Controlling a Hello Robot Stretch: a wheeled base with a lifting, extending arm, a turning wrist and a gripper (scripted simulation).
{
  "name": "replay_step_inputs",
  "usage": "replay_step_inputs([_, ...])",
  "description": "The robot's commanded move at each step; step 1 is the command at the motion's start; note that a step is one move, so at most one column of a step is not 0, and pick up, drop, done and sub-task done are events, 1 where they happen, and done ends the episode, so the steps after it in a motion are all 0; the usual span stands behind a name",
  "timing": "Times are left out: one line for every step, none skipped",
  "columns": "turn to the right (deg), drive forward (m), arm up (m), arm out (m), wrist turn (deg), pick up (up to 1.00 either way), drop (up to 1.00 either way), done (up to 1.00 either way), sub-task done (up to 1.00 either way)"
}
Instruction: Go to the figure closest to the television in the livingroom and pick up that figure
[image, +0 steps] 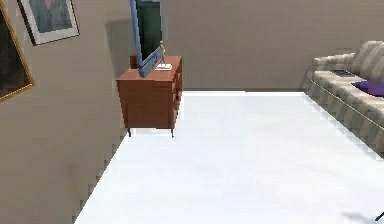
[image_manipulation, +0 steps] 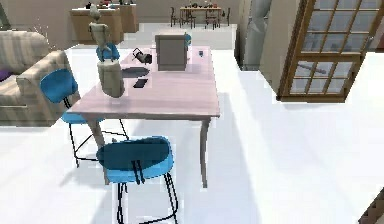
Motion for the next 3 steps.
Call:
replay_step_inputs([0.0, 0.7, 0.0, 0.0, 0.0, 0.0, 0.0, 0.0, 0.0])
replay_step_inputs([9.0, 0.0, 0.0, 0.0, 0.0, 0.0, 0.0, 0.0, 0.0])
replay_step_inputs([3.0, 0.0, 0.0, 0.0, 0.0, 0.0, 0.0, 0.0, 0.0])
